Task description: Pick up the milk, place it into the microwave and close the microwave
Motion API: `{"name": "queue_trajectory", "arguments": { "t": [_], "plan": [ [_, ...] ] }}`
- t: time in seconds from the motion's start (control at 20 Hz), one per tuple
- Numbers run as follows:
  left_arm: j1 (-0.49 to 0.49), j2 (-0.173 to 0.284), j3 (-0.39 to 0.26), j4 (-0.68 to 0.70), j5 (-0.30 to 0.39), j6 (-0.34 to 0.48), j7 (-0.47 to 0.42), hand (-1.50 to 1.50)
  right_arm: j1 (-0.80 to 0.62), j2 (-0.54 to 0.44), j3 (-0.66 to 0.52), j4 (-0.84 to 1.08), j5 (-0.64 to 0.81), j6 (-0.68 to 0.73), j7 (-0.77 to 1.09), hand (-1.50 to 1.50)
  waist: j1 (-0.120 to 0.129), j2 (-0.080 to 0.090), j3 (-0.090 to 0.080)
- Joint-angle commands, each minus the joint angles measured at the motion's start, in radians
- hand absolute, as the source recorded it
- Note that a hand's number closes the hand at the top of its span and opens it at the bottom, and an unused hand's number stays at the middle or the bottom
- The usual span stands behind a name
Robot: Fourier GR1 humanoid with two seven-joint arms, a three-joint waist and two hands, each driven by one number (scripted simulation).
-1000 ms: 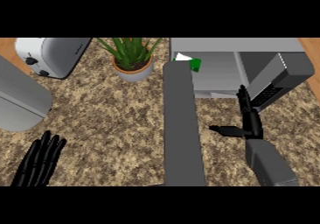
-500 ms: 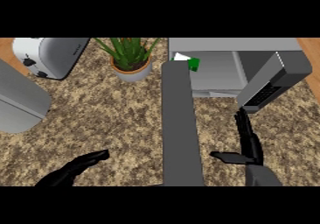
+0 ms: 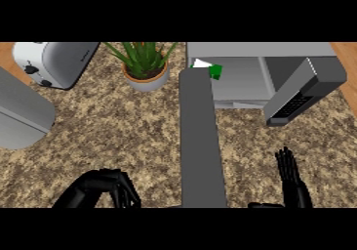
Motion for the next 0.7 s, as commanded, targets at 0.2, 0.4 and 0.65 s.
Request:
{"name": "queue_trajectory", "arguments": {
  "t": [0.2, 0.4, 0.65],
  "plan": [
    [-0.19, 0.009, -0.048, 0.144, -0.022, -0.08, 0.056, 1.5, 0.216, -0.031, 0.033, -0.208, -0.032, 0.071, -0.03, -1.5, -0.002, 0.003, 0.001],
    [-0.28, -0.054, -0.16, 0.29, -0.072, -0.083, 0.112, 1.5, 0.276, -0.046, 0.04, -0.313, -0.067, 0.093, 0.008, -1.5, -0.011, 0.004, 0.001],
    [-0.418, -0.056, -0.23, 0.454, -0.097, 0.029, 0.046, 1.5, 0.354, -0.076, 0.04, -0.444, -0.12, 0.124, 0.059, -1.5, -0.004, 0.004, 0.001]
  ]
}}
